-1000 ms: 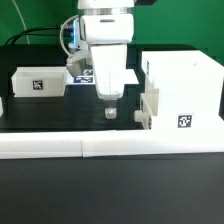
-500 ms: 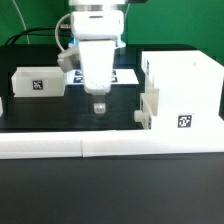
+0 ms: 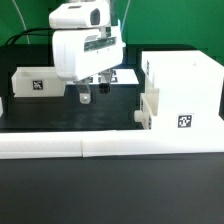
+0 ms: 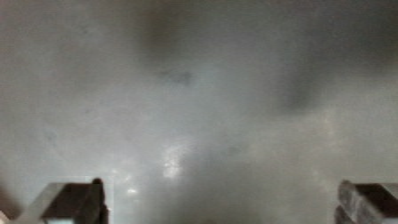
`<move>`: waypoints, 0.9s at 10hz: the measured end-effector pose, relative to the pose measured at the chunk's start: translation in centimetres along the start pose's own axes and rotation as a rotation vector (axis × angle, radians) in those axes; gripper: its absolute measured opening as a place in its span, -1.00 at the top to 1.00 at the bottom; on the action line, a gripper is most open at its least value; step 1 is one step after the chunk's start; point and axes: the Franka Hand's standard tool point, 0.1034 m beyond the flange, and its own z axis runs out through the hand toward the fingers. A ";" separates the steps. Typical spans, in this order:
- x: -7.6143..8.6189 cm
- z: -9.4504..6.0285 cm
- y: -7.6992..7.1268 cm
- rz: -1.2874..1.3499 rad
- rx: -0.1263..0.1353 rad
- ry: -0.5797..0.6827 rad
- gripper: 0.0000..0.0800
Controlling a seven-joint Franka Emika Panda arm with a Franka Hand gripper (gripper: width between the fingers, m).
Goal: Assemble drawer
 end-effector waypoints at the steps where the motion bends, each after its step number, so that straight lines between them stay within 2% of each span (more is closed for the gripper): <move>1: -0.1 0.0 0.0 0.095 0.002 0.002 -0.62; 2: -0.8 -0.3 0.0 0.189 -0.014 0.009 -0.62; 4: -2.6 -1.8 -1.6 0.402 -0.060 0.028 -0.62; 6: -3.1 -2.2 -2.9 0.576 -0.056 0.031 -0.62; 9: -3.1 -2.0 -2.7 0.755 -0.050 0.039 -0.62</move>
Offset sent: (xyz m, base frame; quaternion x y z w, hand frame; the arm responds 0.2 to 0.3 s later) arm -0.0524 -0.0371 0.0240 -0.0913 -0.0155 0.2402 0.9663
